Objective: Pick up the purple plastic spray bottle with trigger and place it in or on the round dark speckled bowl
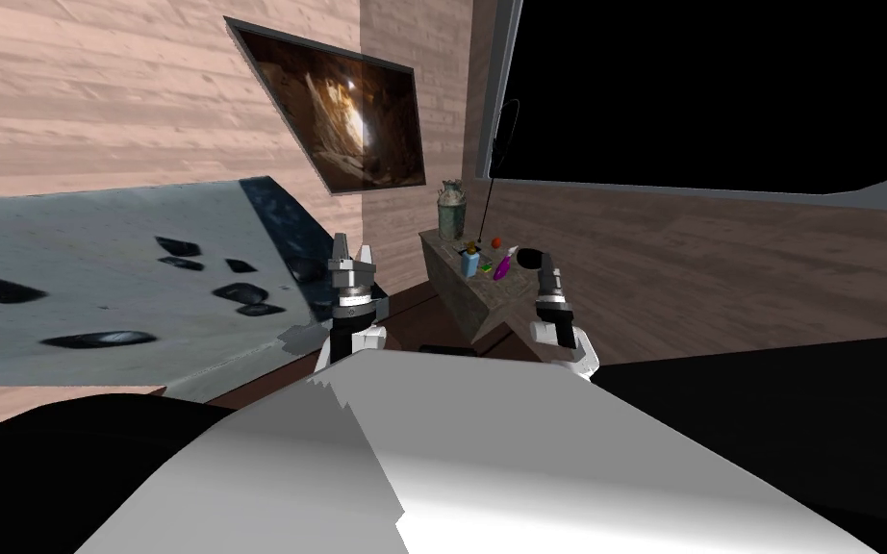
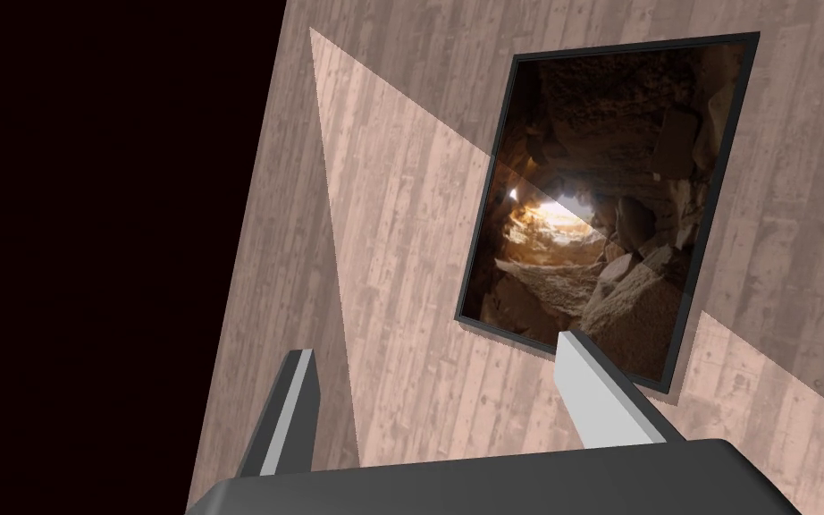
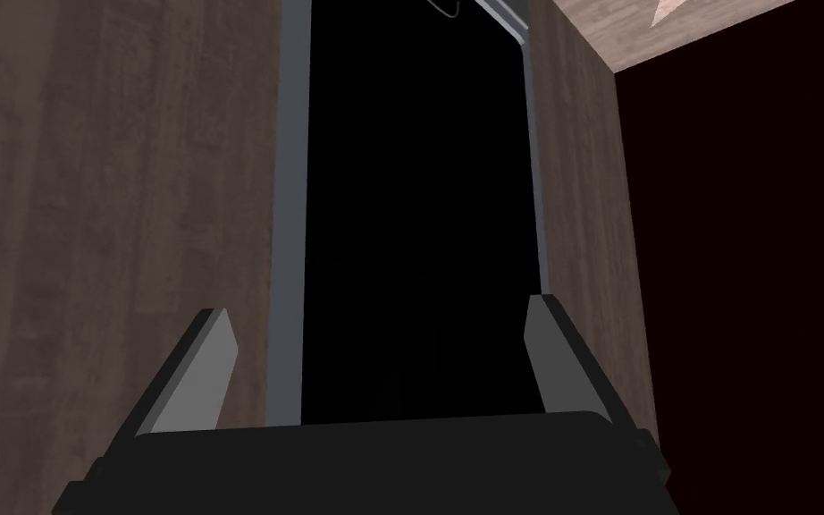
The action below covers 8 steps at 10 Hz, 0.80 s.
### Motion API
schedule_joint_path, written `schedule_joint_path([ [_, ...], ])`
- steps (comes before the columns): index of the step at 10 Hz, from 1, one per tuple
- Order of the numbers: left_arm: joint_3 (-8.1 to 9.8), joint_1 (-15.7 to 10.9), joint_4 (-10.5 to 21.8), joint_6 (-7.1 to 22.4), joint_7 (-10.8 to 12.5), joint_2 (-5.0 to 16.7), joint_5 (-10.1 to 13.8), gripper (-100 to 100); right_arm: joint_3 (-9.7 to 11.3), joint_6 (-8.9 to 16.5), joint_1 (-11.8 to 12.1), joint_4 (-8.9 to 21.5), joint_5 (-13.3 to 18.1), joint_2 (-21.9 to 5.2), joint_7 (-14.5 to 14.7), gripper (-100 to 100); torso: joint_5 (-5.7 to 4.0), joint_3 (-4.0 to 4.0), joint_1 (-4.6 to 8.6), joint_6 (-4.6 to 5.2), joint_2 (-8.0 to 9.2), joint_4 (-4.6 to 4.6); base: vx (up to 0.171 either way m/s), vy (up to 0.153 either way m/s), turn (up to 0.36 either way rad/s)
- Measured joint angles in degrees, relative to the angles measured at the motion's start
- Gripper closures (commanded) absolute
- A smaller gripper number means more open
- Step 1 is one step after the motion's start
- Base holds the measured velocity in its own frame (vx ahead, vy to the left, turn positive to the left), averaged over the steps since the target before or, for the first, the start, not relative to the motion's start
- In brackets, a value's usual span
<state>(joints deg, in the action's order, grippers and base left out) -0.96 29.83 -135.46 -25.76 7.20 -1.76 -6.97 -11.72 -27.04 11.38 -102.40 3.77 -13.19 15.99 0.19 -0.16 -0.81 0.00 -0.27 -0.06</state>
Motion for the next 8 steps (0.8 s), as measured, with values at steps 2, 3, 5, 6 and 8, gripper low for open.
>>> schedule_joint_path([
  [2,0.0,0.0,0.0,0.0,0.0,0.0,0.0,0,-1.2,0.6,-1.3,3.6,0.8,-0.6,2.2,-100,-0.02,0.03,0.16,-0.01,0.06,0.01,0.036,0.205,-0.068],
  [3,0.0,0.0,0.0,0.0,0.0,0.0,0.0,0,-2.1,1.9,-2.5,5.2,1.6,-1.1,3.7,-100,0.01,0.0,-0.01,-0.01,-0.01,0.0,0.034,0.182,-0.04],
  [5,0.0,0.0,0.0,0.0,0.0,0.0,0.0,0,-3.1,3.7,-3.7,7.4,2.6,-1.5,6.2,-100,-0.03,0.02,0.23,-0.01,0.04,0.01,0.031,0.136,-0.038],
  [6,0.01,0.0,0.0,0.0,0.0,0.0,0.0,0,-3.6,3.8,-4.5,9.4,2.8,-1.7,7.1,-100,-0.06,0.01,0.39,-0.01,0.03,0.0,0.039,0.143,-0.044],
  [8,0.01,0.0,0.0,0.0,0.0,0.0,0.0,0,-4.6,5.5,-5.5,11.6,3.6,-2.4,9.0,-100,-0.05,0.01,0.35,0.0,0.03,0.0,0.042,0.173,-0.035],
])
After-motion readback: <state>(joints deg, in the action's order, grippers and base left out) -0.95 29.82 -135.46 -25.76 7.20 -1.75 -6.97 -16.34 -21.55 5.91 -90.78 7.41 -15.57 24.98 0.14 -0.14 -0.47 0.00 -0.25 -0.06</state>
